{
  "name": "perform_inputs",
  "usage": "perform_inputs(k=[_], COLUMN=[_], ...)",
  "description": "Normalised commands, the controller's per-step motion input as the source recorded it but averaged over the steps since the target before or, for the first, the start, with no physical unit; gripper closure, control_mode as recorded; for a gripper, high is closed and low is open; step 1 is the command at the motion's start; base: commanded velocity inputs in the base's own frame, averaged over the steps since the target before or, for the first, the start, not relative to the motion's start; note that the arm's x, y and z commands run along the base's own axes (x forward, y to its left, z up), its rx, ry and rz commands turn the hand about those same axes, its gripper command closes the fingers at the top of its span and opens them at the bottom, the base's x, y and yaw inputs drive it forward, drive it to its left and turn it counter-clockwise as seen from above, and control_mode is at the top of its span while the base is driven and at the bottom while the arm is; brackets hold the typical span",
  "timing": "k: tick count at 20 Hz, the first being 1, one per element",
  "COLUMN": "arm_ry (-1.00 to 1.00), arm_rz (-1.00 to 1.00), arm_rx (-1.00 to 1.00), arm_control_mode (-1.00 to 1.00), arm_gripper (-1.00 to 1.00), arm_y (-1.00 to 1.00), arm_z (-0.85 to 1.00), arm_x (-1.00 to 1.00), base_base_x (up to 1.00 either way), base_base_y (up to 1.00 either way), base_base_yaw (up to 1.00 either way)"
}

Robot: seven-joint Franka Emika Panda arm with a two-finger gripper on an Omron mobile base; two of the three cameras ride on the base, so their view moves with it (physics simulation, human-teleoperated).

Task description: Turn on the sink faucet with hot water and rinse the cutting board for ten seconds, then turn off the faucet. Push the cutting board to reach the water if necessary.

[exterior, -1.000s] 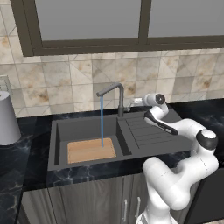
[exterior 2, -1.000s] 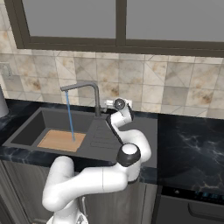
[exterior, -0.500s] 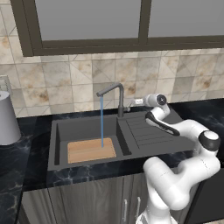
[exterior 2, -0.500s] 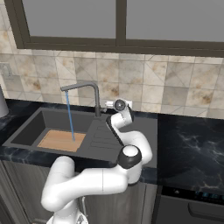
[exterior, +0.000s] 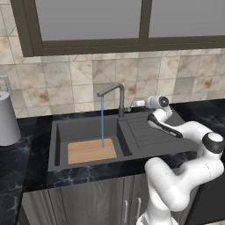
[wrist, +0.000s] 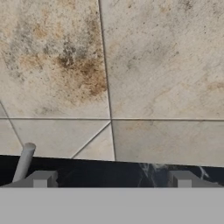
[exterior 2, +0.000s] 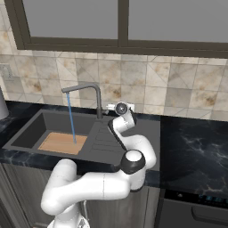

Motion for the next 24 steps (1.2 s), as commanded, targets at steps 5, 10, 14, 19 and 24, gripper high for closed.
perform_inputs(k=[5, 10, 14, 19, 24], arm_ry=[0.00, 0.00, 0.00, 0.00, 0.00], arm_rz=[0.00, 0.00, 0.00, 0.00, 0.00], arm_rx=[0.00, 0.00, 0.00, 0.00, 0.00], arm_control_mode=[-1.00, -1.00, -1.00, -1.00, -1.00], arm_gripper=[-1.00, -1.00, -1.00, -1.00, -1.00], arm_y=[-0.01, 0.00, 0.00, 0.00, 0.00], arm_z=[0.00, 0.00, 0.00, 0.00, 0.00], arm_x=[0.06, 0.10, 0.08, 0.00, 0.00], base_base_x=[0.00, 0.00, 0.00, 0.00, 0.00], base_base_y=[0.00, 0.00, 0.00, 0.00, 0.00], base_base_yaw=[0.00, 0.00, 0.00, 0.00, 0.00])
